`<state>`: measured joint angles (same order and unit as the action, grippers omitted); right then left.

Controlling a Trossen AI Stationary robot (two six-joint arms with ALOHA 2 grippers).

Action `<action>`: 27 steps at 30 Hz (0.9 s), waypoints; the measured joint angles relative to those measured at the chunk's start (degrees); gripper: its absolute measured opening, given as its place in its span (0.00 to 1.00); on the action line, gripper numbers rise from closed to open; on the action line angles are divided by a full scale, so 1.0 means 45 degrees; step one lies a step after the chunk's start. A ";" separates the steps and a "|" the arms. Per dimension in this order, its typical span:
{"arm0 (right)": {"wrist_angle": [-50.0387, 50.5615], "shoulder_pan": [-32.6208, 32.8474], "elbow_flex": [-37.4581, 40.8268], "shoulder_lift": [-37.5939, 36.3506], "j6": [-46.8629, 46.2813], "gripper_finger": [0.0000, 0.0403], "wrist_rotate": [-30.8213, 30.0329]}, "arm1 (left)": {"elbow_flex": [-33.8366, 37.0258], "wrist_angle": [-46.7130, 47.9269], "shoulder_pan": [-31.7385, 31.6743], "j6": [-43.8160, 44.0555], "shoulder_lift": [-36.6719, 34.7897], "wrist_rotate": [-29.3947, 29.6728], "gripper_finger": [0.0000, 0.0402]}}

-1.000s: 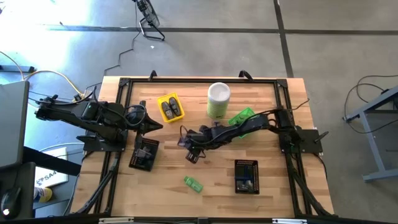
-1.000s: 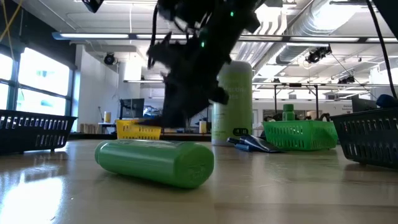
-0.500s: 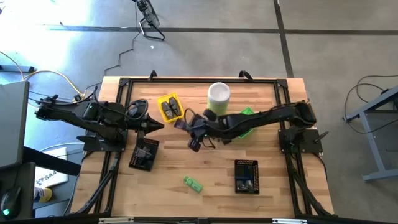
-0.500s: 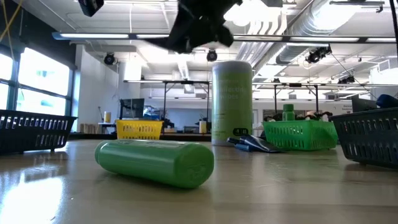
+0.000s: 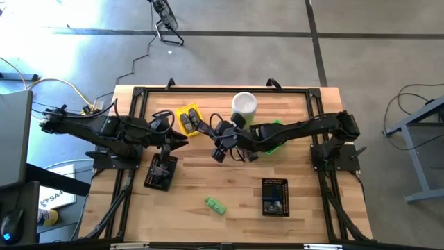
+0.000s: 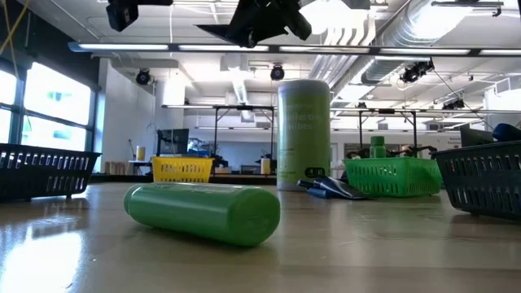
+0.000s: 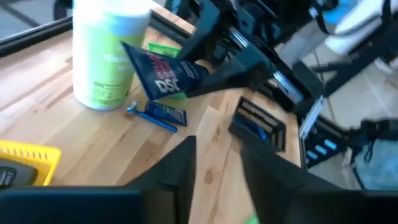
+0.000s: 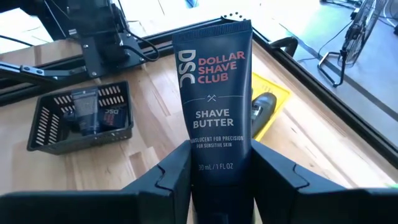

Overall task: Pick & Place Travel size toiletries
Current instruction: Put the shave cream into the left black bin

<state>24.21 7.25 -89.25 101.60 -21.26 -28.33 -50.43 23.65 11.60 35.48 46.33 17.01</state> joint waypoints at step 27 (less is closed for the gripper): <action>-0.1091 0.0400 0.0000 0.0005 0.1355 0.32 -0.0012 | -0.0005 -0.0652 -0.2586 0.3289 0.0015 -0.1150 0.64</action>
<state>19.30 9.05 -89.25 101.62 -15.16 -28.38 -50.46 20.71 -0.04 50.28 46.39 11.83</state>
